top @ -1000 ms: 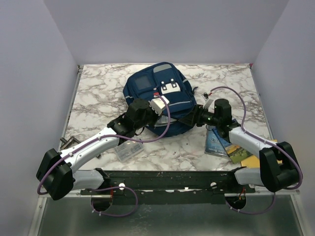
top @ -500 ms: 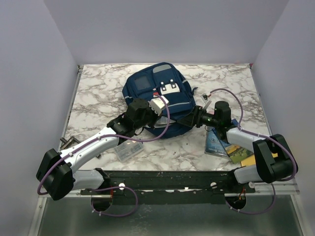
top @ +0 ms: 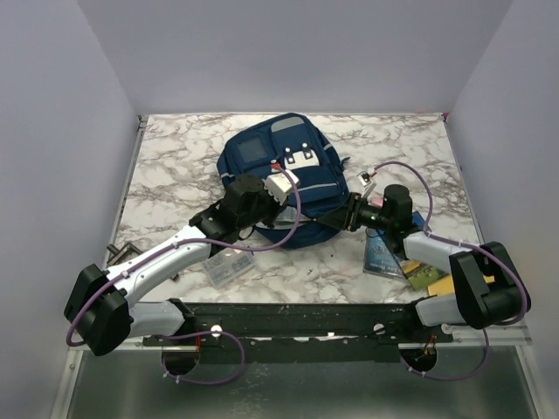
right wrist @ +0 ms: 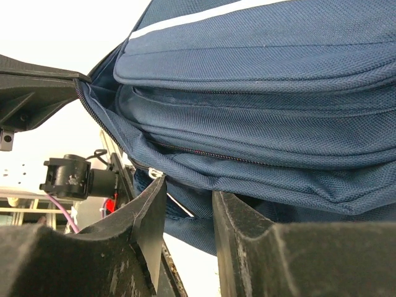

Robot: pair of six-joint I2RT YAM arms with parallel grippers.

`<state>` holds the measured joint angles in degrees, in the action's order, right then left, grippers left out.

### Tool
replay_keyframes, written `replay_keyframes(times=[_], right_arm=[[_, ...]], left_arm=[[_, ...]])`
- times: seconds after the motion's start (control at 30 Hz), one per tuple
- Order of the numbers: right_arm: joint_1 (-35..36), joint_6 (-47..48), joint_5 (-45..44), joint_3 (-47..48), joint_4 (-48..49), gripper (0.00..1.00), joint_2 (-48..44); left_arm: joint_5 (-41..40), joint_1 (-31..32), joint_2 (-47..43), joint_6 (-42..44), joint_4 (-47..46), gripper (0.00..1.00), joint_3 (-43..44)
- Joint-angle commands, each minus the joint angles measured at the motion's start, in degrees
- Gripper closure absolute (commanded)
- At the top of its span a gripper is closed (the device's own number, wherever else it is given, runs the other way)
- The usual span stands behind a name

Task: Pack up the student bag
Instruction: Unzip the student bag at the center of the board.

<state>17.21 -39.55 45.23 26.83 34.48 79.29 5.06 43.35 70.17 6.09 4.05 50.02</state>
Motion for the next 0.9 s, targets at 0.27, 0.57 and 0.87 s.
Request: replay_keyframes(times=[0.27, 0.57, 0.87], right_arm=[[0.5, 3.3, 6.9, -1.3, 0.4, 0.66, -3.1], [0.6, 4.8, 6.4, -0.3, -0.9, 0.64, -2.8], [1.3, 9.6, 1.2, 1.8, -8.6, 0.62, -3.0]], left_arm=[[3.6, 0.3, 0.1, -1.3, -4.5, 1.00, 3.2], [3.8, 0.3, 0.7, -1.4, -4.5, 1.00, 3.2], [3.9, 0.3, 0.7, -1.5, -4.4, 1.00, 3.3]])
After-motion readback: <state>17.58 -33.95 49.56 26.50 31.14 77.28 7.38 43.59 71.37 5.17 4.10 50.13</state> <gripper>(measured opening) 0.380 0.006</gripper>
